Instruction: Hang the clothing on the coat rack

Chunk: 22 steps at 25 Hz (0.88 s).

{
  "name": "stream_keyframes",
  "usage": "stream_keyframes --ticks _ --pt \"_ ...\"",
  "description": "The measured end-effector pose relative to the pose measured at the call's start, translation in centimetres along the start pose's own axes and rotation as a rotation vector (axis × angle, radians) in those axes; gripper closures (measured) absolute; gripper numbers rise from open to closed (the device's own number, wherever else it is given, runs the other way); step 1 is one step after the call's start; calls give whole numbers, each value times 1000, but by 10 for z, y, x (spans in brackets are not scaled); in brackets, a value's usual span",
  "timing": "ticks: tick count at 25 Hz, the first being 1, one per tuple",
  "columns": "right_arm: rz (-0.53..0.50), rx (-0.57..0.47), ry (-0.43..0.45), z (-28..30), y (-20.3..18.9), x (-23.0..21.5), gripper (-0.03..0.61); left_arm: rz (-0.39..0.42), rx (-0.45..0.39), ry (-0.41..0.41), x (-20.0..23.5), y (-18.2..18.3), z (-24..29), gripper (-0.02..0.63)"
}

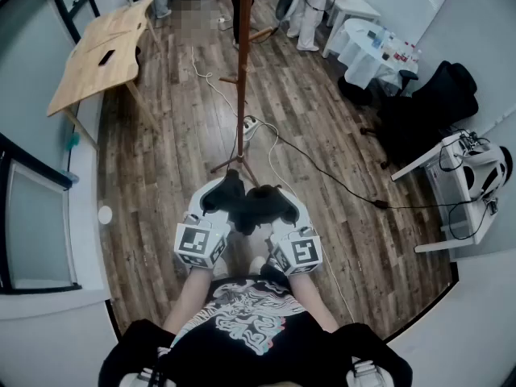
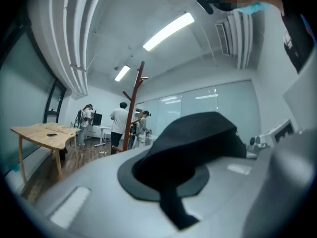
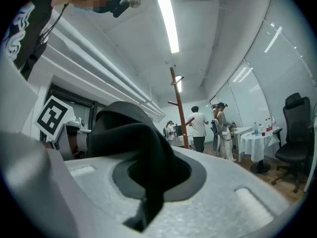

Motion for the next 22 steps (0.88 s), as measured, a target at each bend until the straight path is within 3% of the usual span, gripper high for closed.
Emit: stream_keyframes --ticks 9,22 --pt "88 2 -5 -10 -11 6 560 -35 43 -52 -14 -9 -8 611" --pt "103 -16 31 -18 -10 -6 560 -7 48 -17 -26 -5 -11 611"
Point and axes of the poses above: the fingertips, and each gripper's own axes: z forward along the fingers, x to its left, y out of its top, the point moved 9 cm from there along -z, backward along the fingers, and after that the axes turned 3 degrees about z, right-handed, at the moved point
